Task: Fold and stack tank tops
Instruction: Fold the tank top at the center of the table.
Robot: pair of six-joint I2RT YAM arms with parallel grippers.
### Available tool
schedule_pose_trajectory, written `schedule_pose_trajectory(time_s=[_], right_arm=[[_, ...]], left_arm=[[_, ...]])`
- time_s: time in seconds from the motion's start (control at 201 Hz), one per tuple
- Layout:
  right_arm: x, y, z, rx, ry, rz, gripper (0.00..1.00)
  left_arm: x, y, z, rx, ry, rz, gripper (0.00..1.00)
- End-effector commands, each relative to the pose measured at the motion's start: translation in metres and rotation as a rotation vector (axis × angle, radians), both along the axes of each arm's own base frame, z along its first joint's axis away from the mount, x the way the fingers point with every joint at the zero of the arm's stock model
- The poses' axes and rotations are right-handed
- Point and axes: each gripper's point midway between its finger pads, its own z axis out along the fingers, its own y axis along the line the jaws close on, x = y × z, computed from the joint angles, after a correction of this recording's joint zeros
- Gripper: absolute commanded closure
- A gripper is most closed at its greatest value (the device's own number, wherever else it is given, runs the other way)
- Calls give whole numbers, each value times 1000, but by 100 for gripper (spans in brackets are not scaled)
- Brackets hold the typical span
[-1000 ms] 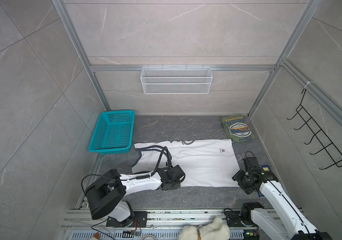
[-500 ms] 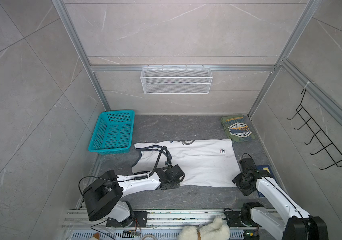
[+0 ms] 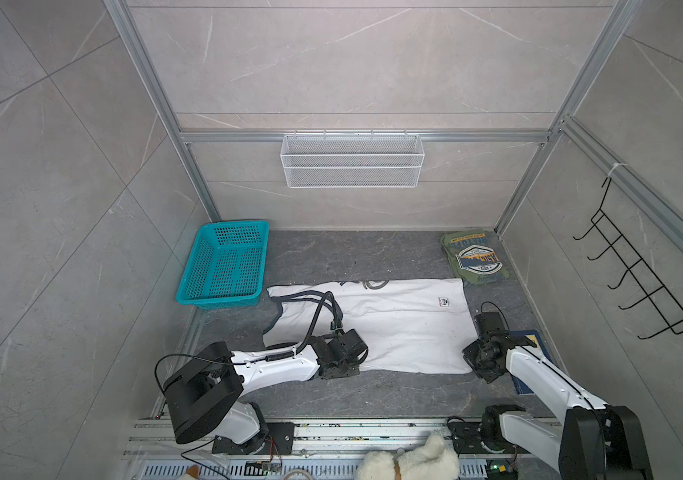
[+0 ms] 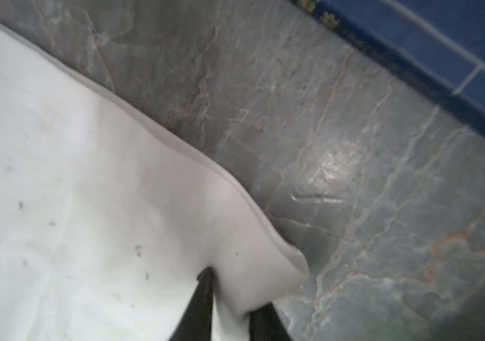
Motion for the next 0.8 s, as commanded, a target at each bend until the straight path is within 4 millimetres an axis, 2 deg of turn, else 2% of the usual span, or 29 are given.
schedule_pose_trajectory(time_s=[0.0,0.174,0.368,0.547,0.796], right_arm=[[-16,0,-11,2,37,-5,84],[-11,-6,9,-42,-10,35,90],[17,-9,38,-79,-83,88,94],[60,-4,62,-75,-144,148,94],[129,3,80,-76,-186,230,94]], left_arm=[[4,5,7,14,-29,1,90],[12,4,23,14,-68,19,94],[40,-1,52,-16,-147,55,96],[76,-5,74,-8,-193,76,96],[130,-5,83,2,-224,100,96]])
